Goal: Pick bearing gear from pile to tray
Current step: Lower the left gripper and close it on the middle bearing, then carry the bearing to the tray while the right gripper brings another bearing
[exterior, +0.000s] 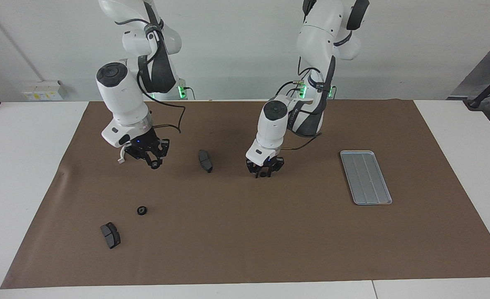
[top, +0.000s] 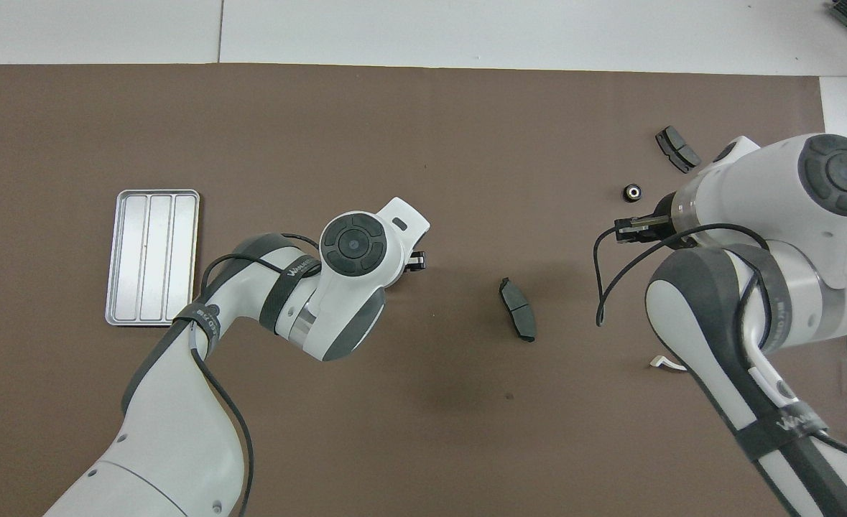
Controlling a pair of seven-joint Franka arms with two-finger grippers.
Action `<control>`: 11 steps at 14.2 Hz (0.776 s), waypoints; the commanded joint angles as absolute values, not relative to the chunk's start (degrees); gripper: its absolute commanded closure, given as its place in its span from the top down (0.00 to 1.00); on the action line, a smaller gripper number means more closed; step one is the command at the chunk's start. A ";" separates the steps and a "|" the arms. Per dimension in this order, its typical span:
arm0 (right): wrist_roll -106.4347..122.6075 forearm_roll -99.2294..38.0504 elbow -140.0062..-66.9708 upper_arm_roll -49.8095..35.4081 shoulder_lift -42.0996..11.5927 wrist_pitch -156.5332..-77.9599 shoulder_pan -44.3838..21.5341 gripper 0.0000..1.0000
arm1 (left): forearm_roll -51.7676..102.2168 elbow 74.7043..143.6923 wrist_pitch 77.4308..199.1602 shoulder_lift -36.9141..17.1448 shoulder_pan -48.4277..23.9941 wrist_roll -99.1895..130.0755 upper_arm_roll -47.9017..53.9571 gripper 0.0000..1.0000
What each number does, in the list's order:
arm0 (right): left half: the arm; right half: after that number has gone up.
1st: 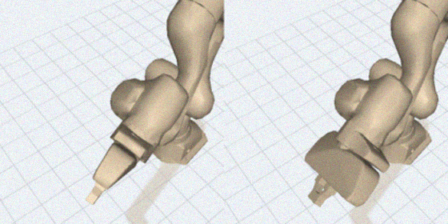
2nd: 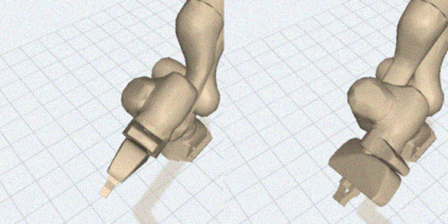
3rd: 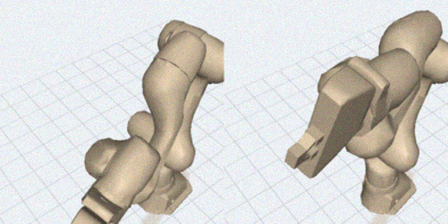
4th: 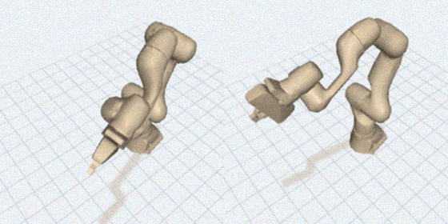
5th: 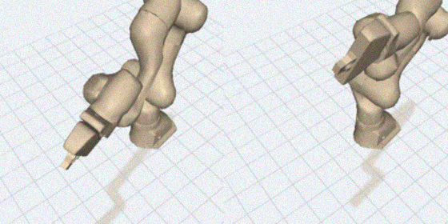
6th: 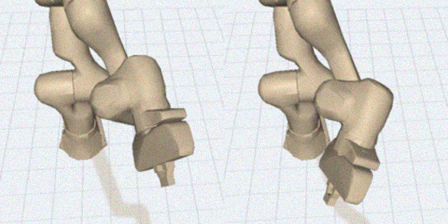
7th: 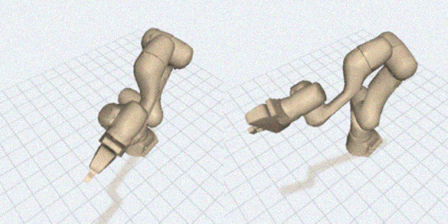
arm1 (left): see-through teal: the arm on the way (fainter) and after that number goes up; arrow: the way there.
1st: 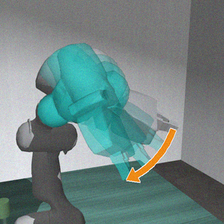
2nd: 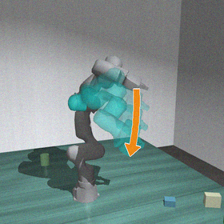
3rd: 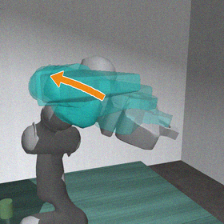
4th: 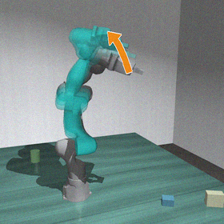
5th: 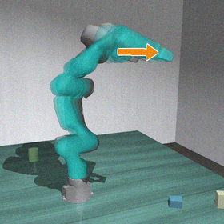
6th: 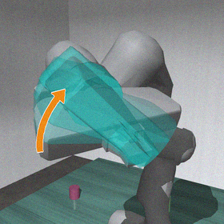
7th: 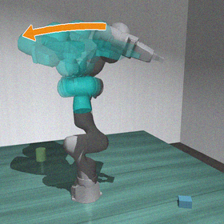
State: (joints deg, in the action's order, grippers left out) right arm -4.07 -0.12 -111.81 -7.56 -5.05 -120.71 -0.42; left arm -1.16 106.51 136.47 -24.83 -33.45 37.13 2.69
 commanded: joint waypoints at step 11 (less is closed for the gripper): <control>-5.18 -1.58 -112.32 -7.73 -4.57 -120.59 -0.35 0.00 | -2.11 106.09 135.54 -24.52 -33.84 36.91 2.20 0.00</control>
State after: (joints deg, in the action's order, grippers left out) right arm -4.07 -0.12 -111.83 -7.56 -5.05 -120.71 -0.42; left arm -1.26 106.49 136.39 -24.66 -33.45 36.94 2.59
